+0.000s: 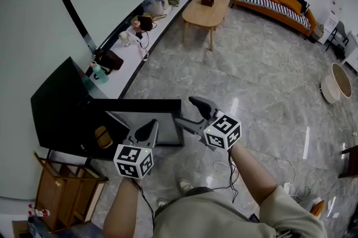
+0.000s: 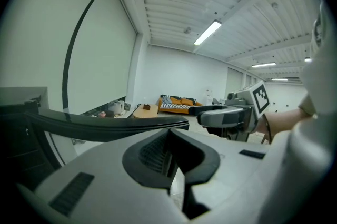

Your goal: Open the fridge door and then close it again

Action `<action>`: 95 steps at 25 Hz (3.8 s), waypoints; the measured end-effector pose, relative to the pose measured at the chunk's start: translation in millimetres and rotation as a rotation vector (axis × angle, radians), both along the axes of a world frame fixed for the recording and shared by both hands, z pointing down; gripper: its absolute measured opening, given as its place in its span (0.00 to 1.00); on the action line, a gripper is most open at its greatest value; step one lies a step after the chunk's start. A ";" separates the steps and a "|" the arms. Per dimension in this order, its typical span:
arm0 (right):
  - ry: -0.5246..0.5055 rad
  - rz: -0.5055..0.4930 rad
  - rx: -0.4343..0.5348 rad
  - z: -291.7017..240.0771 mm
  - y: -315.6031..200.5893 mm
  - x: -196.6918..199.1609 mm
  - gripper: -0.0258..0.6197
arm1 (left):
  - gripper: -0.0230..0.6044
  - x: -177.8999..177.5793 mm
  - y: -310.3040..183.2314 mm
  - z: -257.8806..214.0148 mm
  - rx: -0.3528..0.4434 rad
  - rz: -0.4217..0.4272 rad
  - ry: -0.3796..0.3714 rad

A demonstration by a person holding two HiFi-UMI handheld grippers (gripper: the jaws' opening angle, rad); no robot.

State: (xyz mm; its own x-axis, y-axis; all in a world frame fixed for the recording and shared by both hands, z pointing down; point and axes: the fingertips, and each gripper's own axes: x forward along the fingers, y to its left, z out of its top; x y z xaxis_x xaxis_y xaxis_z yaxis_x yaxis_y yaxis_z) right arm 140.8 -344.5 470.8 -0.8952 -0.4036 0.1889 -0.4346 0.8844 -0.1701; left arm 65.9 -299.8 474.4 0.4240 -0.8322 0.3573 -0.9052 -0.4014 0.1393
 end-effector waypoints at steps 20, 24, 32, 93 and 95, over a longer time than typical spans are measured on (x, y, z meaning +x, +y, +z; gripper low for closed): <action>0.036 -0.224 -0.056 34.5 -20.0 -51.1 0.53 | 0.05 -16.5 4.6 6.4 -0.022 -0.027 -0.014; 0.050 -0.256 -0.063 37.6 -19.2 -49.1 0.52 | 0.05 -19.9 7.6 7.5 -0.030 -0.032 -0.020; 0.080 -0.256 -0.044 42.4 -19.0 -44.7 0.43 | 0.05 -22.3 10.8 9.5 -0.035 -0.037 -0.021; 0.132 -0.131 -0.119 35.5 170.5 -95.7 0.40 | 0.05 -128.8 200.4 -11.2 -0.014 -0.202 -0.020; 0.144 -0.134 -0.117 34.8 175.4 -99.8 0.40 | 0.05 -134.4 205.2 -14.5 -0.007 -0.208 -0.020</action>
State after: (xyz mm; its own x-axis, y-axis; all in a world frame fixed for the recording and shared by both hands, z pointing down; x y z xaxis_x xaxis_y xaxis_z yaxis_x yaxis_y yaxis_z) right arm 41.1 -169.1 505.6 -0.8998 -0.2511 0.3569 -0.3420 0.9137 -0.2194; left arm -68.5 -94.6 460.0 0.2360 -0.8985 0.3702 -0.9711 -0.2045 0.1227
